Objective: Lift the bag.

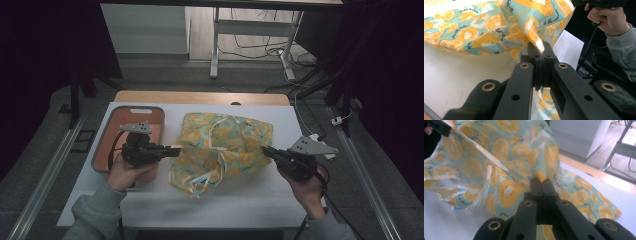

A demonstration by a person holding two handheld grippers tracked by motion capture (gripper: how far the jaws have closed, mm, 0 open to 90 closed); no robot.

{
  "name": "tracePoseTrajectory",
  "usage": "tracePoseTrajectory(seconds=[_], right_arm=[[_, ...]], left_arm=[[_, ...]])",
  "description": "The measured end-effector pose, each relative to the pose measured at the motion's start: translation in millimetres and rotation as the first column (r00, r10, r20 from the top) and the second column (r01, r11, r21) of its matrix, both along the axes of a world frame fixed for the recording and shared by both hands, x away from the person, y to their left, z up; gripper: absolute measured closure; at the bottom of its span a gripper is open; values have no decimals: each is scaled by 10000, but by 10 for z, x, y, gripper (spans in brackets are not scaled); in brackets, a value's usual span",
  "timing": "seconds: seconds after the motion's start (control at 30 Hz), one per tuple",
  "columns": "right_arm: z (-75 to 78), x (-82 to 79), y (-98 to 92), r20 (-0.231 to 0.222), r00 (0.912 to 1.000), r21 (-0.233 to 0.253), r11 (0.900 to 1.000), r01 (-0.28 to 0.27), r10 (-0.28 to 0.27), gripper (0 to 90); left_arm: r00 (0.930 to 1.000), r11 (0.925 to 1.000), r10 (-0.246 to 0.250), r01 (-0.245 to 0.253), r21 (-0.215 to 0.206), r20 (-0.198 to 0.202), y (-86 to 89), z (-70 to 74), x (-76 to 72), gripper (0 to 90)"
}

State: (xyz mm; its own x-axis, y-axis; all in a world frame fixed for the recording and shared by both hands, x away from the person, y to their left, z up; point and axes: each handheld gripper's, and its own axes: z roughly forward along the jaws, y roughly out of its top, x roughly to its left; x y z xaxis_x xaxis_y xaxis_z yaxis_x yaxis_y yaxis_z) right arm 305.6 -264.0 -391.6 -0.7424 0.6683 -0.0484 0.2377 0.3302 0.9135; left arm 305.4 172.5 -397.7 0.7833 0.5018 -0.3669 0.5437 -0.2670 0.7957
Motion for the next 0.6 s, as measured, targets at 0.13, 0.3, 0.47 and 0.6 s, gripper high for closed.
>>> tracePoseTrajectory(seconds=[0.13,0.3,0.47,0.6], right_arm=[[-67,92,-71,-446,9989,122,9998,174,-168,900],[-238,165,-90,-952,9950,-324,9991,269,-299,900],[-530,250,-111,-1536,9863,-993,9940,452,-602,900],[-685,370,-208,-2166,9711,-1132,9906,774,-1006,896]], left_arm=[[9999,10000,-68,68,-6,-107,-27,-19,32,893],[9990,9981,-219,242,563,-395,-144,-149,51,893],[9964,9972,-237,293,694,-812,-175,-313,76,893],[9938,9982,-129,193,571,-1106,-126,-387,120,893]])
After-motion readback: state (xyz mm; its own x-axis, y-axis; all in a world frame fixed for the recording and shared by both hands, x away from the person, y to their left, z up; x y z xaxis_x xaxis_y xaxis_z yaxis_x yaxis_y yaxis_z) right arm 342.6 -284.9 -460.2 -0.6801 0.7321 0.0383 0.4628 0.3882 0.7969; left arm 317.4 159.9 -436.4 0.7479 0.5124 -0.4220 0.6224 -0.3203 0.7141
